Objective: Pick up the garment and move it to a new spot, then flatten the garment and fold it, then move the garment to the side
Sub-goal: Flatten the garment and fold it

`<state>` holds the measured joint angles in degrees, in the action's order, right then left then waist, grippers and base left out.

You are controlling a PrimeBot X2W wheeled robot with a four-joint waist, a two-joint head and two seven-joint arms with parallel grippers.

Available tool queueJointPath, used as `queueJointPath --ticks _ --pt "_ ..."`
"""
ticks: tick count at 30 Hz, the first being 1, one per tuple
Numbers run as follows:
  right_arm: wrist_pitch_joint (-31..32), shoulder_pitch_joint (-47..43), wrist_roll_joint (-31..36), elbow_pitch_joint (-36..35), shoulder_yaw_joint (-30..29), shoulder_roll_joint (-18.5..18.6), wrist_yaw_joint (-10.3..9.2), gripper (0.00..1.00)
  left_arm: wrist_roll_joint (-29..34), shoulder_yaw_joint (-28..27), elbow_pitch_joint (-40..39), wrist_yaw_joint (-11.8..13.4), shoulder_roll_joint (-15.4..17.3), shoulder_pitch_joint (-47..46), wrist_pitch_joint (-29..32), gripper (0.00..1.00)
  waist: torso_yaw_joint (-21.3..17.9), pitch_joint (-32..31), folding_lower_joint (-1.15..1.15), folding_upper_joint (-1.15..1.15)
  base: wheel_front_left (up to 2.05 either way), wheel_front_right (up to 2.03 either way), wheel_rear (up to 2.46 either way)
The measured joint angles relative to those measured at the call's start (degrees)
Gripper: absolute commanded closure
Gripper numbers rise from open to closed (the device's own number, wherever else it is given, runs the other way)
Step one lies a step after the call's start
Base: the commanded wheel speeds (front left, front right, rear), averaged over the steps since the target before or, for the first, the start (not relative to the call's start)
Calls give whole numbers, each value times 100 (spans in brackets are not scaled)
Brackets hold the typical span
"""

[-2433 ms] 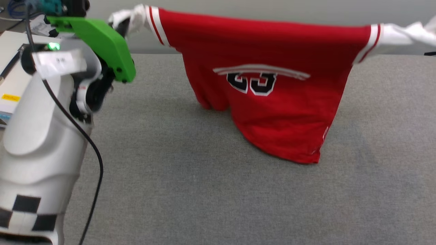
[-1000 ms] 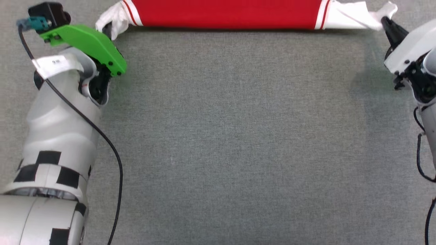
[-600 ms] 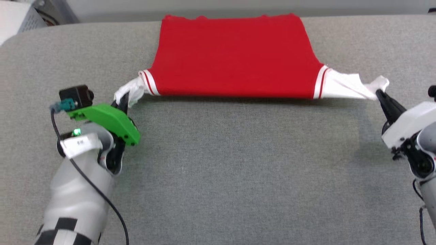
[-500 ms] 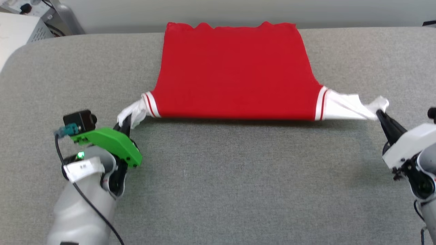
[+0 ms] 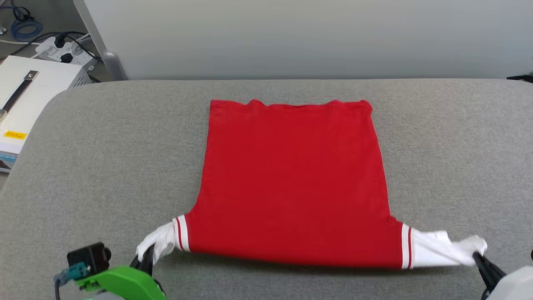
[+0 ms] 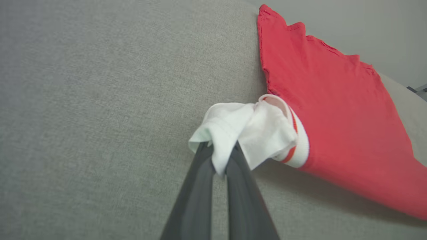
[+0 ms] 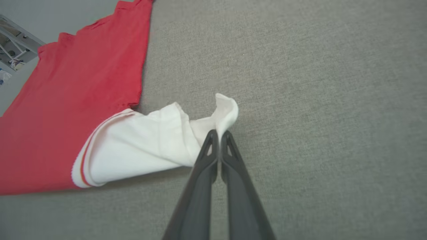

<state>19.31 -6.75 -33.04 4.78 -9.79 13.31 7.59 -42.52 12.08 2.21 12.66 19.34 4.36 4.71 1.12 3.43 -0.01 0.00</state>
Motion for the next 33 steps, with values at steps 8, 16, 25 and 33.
queueJointPath --ticks 8,16,25,33 --pt "773 -1085 563 -660 -447 -862 -1 100 1 154 -871 578 16 1166 400 100 83 -141 0 0 0 0 0" --pt "557 -1133 658 -324 -258 -981 -5 0 125 428 -666 476 -53 1174 246 100 144 -125 0 0 0 0 0" --pt "-602 -17 665 -359 -102 -721 -5 0 394 647 -655 344 -165 693 -26 100 285 45 0 0 0 0 0" --pt "-207 2275 530 917 149 253 -7 0 722 1038 -958 229 -457 34 -232 100 652 498 1 0 0 0 0"
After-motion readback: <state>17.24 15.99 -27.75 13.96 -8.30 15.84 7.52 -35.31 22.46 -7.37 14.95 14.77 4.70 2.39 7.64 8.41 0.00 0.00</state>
